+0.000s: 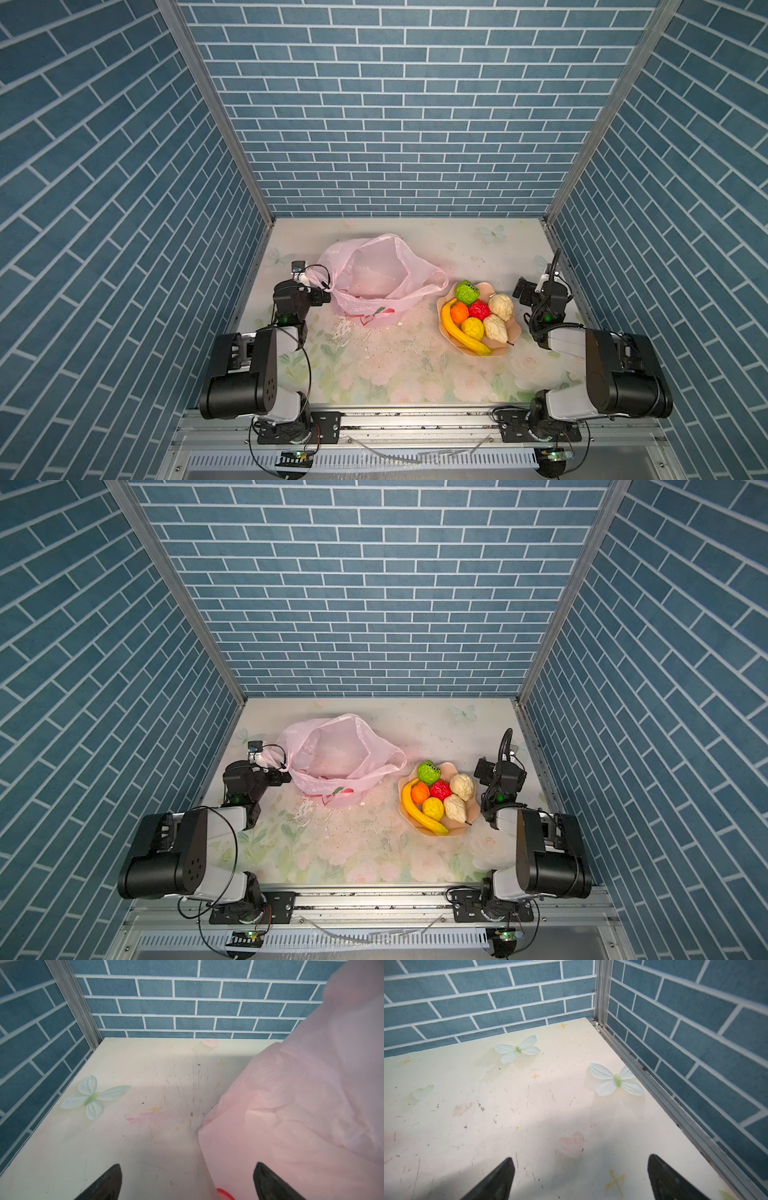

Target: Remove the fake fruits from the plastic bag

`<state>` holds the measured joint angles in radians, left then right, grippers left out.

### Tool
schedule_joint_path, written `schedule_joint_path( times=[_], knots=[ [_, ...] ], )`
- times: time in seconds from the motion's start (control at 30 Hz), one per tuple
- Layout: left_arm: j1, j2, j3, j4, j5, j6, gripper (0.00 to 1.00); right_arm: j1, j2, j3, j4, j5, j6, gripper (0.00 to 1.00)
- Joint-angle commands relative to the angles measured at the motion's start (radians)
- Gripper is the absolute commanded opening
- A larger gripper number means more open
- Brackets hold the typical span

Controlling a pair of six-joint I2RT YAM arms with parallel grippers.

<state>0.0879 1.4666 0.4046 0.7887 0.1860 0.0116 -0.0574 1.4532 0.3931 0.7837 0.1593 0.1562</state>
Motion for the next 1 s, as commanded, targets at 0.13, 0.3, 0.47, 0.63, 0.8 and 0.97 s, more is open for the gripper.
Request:
schedule_joint_path(
  times=[0.13,0.3,0.47,0.63,0.8,0.97],
  knots=[
    [-0.043,0.031,0.085,-0.131,-0.040,0.040,0.99,-0.007,0.021,-0.025,0.066,-0.033,-0.032,0.99],
    [-0.045,0.028,0.079,-0.121,-0.040,0.042,0.99,-0.007,0.047,-0.035,0.111,-0.045,-0.035,0.99],
    [-0.050,0.048,-0.029,0.072,0.003,0.068,0.99,-0.007,0.081,-0.051,0.169,-0.062,-0.043,0.99],
    [-0.049,0.055,-0.032,0.097,-0.030,0.054,0.99,-0.007,0.082,-0.048,0.162,-0.057,-0.045,0.99],
    [-0.053,0.064,-0.025,0.092,-0.046,0.051,0.99,-0.006,0.083,-0.038,0.148,-0.042,-0.047,0.99],
    [-0.062,0.062,-0.019,0.078,-0.069,0.055,0.99,0.008,0.087,-0.030,0.134,-0.018,-0.055,0.99]
  ],
)
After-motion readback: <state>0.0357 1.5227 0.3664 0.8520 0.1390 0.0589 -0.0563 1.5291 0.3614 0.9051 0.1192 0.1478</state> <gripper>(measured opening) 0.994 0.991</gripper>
